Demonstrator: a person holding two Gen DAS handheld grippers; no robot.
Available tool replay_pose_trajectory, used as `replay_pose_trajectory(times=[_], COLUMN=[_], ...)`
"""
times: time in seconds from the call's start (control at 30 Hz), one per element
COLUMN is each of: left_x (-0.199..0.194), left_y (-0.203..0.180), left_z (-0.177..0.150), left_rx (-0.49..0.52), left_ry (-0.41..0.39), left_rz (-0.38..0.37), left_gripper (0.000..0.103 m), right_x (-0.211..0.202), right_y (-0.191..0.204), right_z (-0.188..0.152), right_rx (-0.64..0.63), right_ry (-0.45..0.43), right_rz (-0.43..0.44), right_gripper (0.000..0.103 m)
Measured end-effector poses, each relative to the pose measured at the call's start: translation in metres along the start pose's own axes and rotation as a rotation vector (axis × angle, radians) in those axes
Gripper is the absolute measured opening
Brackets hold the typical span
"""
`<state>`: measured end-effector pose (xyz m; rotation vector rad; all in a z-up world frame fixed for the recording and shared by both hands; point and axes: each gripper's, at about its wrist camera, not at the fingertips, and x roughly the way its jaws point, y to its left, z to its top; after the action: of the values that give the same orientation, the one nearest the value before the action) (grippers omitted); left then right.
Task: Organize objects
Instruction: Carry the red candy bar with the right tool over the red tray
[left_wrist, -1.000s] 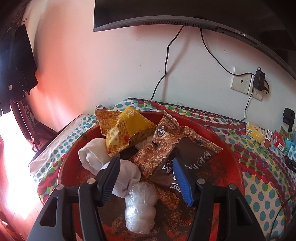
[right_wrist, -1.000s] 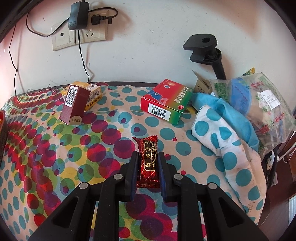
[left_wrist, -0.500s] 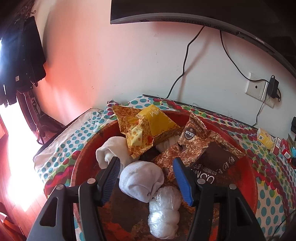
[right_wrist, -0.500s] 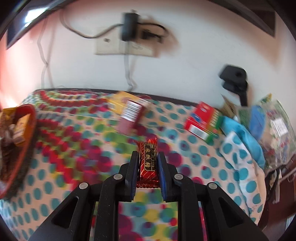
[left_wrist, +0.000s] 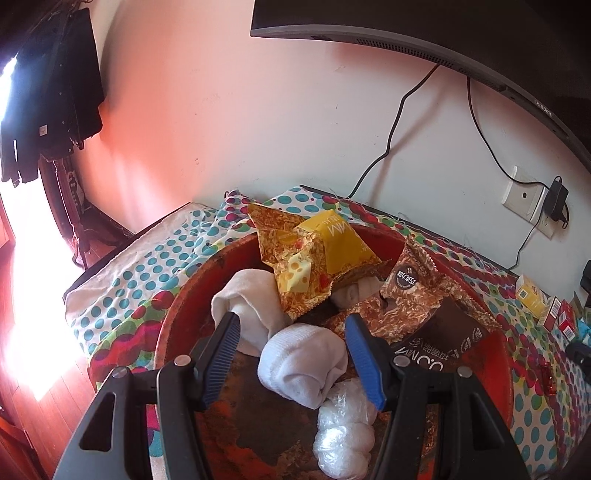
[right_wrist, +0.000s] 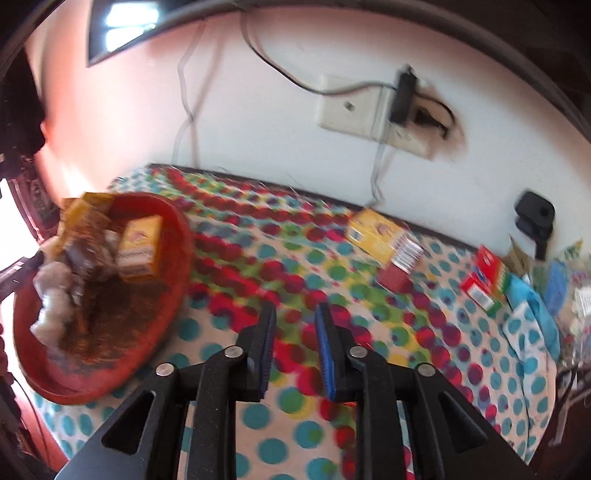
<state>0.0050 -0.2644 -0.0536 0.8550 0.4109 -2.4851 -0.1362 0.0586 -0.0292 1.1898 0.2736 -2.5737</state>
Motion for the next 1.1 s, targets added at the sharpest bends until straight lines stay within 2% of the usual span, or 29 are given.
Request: replay_pose_trajectory(times=[0.07, 0.13, 0.37, 0.43, 0.5, 0.73, 0.9, 1.1], left_x=[0.001, 0.002, 0.003, 0.004, 0.005, 0.007, 0.007, 0.005], left_y=[0.001, 0.001, -0.007, -0.008, -0.01, -0.009, -0.006, -0.001], left_z=[0.0, 0.0, -0.002, -0.002, -0.002, -0.002, -0.001, 0.0], left_rx=[-0.008, -0.007, 0.034, 0.045, 0.054, 0.053, 0.034, 0.011], left_ry=[0.006, 0.01, 0.008, 0.009, 0.01, 0.012, 0.015, 0.01], left_rz=[0.0, -0.006, 0.014, 0.017, 0.023, 0.027, 0.029, 0.033], left_gripper=[0.061, 0.061, 0.061, 0.061, 0.061, 0.061, 0.061, 0.061], right_x=[0.016, 0.027, 0.053, 0.056, 0.057, 0.047, 0.025, -0.003], right_y=[-0.014, -0.023, -0.039, -0.039, -0.037, -0.027, -0.004, 0.064], right_z=[-0.012, -0.021, -0.03, -0.03, -0.029, -0.027, -0.019, -0.01], right_rx=[0.004, 0.027, 0.094, 0.091, 0.077, 0.062, 0.037, -0.09], right_ry=[0.067, 0.102, 0.131, 0.123, 0.114, 0.076, 0.031, -0.013], right_rz=[-0.056, -0.05, -0.041, -0.04, -0.043, -0.051, -0.001, 0.125], right_gripper=[0.032, 0.032, 0.032, 0.031, 0.017, 0.018, 0.018, 0.018])
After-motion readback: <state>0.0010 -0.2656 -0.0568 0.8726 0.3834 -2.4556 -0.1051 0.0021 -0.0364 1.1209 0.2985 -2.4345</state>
